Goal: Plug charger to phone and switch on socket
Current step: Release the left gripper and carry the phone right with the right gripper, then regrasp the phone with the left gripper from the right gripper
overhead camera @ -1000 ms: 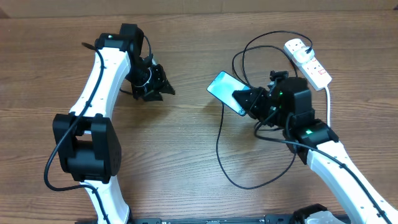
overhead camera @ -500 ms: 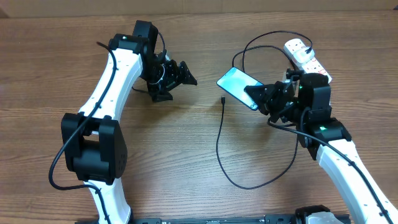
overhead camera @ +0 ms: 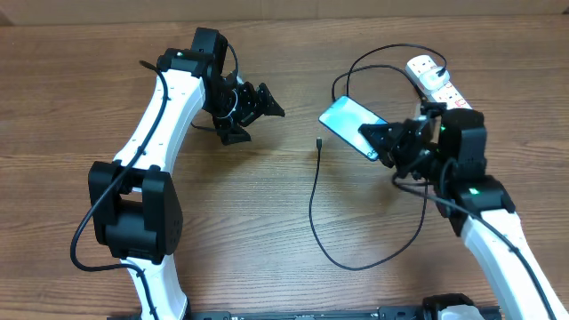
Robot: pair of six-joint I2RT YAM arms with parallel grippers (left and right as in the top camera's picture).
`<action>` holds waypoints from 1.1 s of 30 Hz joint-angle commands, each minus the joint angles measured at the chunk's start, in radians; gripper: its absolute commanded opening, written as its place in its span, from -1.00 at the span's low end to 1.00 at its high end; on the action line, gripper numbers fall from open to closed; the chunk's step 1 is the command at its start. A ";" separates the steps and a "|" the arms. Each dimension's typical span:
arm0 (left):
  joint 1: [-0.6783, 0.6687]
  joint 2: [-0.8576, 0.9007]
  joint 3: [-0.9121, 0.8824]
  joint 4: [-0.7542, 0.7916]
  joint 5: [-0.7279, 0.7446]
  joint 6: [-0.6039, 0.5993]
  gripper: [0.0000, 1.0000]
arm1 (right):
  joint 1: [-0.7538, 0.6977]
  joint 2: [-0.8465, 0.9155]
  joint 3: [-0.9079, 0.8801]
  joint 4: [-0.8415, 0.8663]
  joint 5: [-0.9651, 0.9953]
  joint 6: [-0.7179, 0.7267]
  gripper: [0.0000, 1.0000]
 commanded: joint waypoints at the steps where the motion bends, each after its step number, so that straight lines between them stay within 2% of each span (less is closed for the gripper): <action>1: -0.009 0.003 0.013 0.003 0.012 -0.013 0.79 | -0.009 -0.124 0.028 -0.051 0.117 -0.058 -0.93; 4: -0.009 0.003 0.013 0.001 0.033 -0.011 0.79 | -0.010 -0.179 0.028 -0.106 0.153 -0.058 -0.93; 12: -0.009 0.003 0.013 0.003 0.231 0.014 0.80 | -0.049 -0.217 0.026 -0.159 0.162 -0.023 -0.92; 17: -0.009 0.003 0.013 0.003 0.349 0.033 0.79 | -0.049 -0.180 0.026 -0.146 0.162 0.025 -0.93; 24: -0.009 0.003 0.013 0.024 0.436 0.051 0.78 | -0.048 -0.109 0.026 -0.071 0.109 0.076 -0.93; 33: -0.010 0.003 0.013 0.095 0.608 0.059 0.75 | -0.046 -0.102 0.026 -0.019 0.109 0.140 -0.93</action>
